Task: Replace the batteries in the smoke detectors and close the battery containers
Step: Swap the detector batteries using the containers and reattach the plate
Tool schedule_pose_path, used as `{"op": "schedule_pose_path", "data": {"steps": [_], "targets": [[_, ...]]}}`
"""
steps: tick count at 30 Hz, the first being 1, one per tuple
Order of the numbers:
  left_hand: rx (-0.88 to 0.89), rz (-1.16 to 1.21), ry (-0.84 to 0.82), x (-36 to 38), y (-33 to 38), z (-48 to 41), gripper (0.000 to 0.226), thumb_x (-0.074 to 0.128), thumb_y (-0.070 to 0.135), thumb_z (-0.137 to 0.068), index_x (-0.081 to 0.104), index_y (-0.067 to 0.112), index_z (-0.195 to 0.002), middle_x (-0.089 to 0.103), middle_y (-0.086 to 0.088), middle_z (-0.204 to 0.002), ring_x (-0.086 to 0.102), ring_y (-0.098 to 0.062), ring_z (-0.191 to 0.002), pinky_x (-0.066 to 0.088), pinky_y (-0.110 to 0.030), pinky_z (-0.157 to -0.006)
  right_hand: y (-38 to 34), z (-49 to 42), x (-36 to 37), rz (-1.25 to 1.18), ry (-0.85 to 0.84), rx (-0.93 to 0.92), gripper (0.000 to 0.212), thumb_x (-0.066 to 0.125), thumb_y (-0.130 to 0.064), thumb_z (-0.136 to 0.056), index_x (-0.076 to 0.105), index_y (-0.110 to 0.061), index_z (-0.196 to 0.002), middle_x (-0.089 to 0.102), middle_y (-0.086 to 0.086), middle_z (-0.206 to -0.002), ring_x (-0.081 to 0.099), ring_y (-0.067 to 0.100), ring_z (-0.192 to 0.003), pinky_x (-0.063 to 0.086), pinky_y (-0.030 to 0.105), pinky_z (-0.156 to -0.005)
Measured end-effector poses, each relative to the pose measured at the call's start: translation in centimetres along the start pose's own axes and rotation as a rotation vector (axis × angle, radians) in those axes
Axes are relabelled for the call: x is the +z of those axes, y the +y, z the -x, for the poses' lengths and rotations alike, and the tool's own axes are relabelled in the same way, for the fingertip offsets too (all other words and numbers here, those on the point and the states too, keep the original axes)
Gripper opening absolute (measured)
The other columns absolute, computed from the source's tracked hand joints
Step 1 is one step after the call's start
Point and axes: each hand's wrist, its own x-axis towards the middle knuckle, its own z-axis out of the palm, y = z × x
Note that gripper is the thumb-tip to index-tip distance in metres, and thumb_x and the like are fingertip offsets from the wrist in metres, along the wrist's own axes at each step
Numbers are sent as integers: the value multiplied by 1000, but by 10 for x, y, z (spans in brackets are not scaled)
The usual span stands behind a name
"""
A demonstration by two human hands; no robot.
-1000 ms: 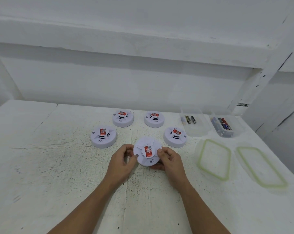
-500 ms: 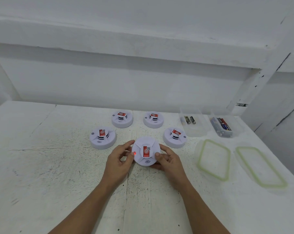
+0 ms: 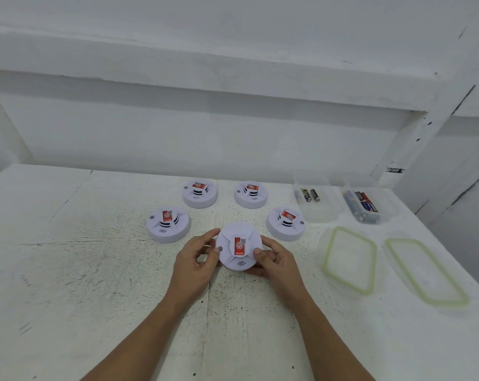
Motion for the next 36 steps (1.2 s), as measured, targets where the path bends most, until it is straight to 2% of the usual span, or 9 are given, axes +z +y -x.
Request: {"op": "schedule_pose_path", "data": {"steps": [27,32,36], "targets": [[-5,12,-5,0,-4,0,35,62,15,-91,63,33,-121,66,4,-105,65,-16,-94,58,-47,-81,1,0,1,17,20,-7,29,59,-16,-92,59,-15,-121,74,9,-97,71,22,-94,59,34,-73],[-3,4,-4,0,-2,0,35,61,15,-92,63,32,-122,67,5,-106,65,-14,-95,58,-45,-81,1,1,0,38,19,-13,28,59,-18,-92,60,-18,-120,75,7,-98,70,21,-95,59,37,-75],[0,-6,1,0,-1,1,35,61,14,-92,63,30,-123,67,6,-105,64,-12,-94,58,-44,-81,2,0,0,41,26,-2,32,60,-19,-91,59,-15,-123,74,9,-98,70,22,-95,59,39,-76]]}}
